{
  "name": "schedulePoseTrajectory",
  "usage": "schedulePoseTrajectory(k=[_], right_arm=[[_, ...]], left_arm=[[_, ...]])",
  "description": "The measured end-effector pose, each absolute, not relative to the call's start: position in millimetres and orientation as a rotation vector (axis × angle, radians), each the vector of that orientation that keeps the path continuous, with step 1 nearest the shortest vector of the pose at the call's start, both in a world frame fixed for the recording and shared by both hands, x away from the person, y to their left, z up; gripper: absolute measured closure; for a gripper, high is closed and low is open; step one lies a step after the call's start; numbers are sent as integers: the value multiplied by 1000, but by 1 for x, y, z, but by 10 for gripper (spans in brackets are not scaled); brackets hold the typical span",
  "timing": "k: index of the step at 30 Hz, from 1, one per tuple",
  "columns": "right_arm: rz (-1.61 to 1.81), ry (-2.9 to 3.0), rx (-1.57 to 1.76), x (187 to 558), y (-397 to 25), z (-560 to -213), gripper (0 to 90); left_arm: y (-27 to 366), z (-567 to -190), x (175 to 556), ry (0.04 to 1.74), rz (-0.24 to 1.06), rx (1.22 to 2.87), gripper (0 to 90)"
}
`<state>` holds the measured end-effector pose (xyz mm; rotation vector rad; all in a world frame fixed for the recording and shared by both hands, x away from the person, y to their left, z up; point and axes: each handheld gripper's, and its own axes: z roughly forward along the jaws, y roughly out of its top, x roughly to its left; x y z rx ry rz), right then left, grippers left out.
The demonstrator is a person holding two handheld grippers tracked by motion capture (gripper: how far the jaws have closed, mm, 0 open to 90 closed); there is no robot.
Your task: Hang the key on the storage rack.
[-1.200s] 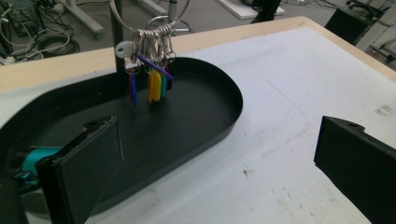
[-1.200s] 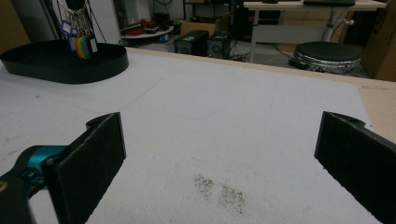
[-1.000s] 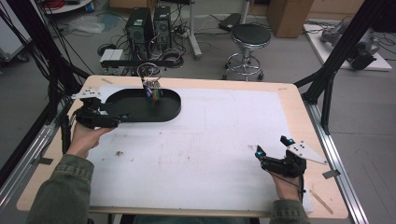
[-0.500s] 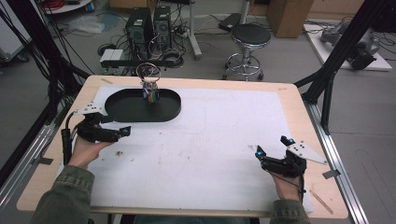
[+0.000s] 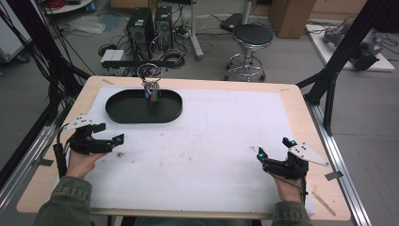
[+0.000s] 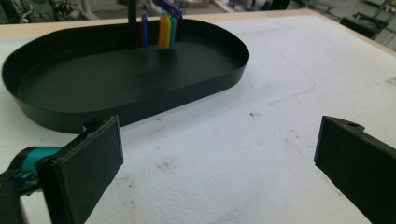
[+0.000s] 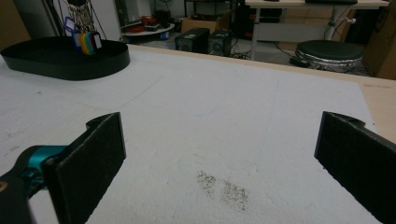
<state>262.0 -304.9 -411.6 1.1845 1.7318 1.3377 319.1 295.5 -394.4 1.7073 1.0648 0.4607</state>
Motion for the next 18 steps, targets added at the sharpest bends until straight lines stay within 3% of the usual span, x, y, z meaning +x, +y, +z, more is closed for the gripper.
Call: schedulePoseTrajectory(k=[18], right_arm=[[1333,1734,1198,261,-305,-413,9]], left_arm=[[316,-406,294,1096,651,1579,17]])
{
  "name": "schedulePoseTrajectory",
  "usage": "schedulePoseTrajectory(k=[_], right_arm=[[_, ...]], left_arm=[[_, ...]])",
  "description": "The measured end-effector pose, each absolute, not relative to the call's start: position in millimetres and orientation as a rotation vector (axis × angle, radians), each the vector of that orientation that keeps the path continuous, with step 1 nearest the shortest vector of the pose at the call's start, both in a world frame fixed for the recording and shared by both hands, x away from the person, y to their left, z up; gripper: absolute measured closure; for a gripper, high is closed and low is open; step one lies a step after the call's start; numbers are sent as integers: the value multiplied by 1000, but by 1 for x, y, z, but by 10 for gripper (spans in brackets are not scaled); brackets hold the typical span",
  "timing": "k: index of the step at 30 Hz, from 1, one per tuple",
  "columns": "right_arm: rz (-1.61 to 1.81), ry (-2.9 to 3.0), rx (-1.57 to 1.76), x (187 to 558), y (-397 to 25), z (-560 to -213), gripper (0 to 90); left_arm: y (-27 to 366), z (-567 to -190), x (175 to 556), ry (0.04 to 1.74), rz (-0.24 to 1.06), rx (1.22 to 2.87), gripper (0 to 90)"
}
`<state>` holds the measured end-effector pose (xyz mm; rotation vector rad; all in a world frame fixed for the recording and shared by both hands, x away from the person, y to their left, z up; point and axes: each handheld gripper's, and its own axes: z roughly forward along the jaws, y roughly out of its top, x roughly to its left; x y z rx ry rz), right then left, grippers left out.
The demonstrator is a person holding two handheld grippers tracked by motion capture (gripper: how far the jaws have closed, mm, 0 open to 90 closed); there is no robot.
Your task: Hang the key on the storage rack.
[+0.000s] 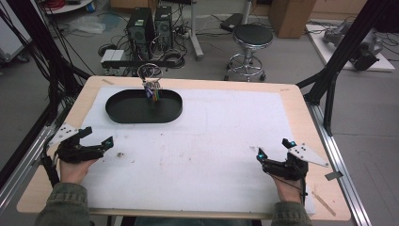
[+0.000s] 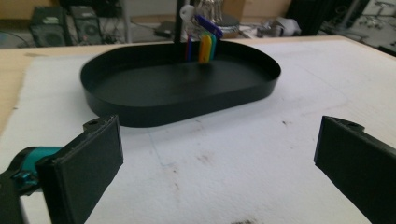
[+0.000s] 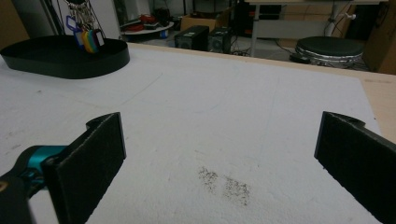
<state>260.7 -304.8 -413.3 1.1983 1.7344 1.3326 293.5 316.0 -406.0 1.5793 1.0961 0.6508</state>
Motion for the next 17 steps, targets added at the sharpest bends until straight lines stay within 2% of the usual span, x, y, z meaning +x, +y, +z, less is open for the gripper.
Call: schedulePoseTrajectory(k=[17], right_arm=[[1313,1765,1192,263,-302,-416,8]], left_arm=[[331,-418,281,1180,785,1462,17]])
